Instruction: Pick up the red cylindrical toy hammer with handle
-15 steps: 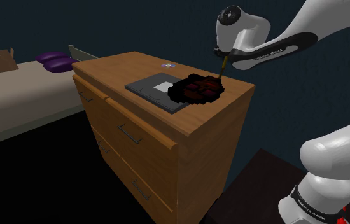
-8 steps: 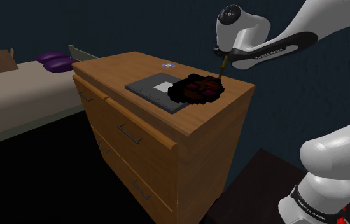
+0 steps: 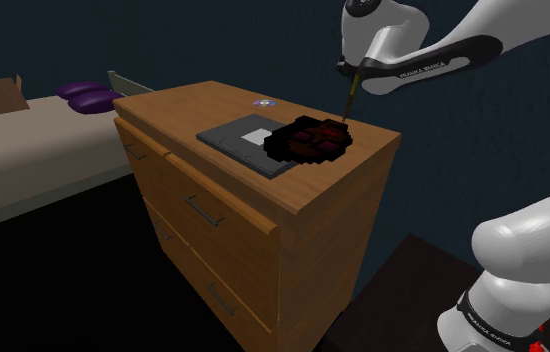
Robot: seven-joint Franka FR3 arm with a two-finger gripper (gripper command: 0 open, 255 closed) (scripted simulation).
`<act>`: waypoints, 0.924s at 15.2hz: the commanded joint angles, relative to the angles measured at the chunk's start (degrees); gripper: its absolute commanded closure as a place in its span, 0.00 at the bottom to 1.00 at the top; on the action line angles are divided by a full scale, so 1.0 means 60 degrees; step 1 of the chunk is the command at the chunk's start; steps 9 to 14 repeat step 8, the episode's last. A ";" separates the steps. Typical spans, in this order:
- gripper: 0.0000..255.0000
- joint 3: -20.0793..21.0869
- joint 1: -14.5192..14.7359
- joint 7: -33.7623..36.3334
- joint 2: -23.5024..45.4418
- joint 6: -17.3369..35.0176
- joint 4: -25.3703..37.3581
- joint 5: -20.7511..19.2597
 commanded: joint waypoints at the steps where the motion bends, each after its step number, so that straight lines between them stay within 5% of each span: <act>1: 1.00 -0.0066 0.0050 -0.0281 -0.0085 -0.0165 0.0181 0.0209; 14: 1.00 -0.0142 0.0139 -0.0823 -0.0122 -0.0584 0.0712 0.0580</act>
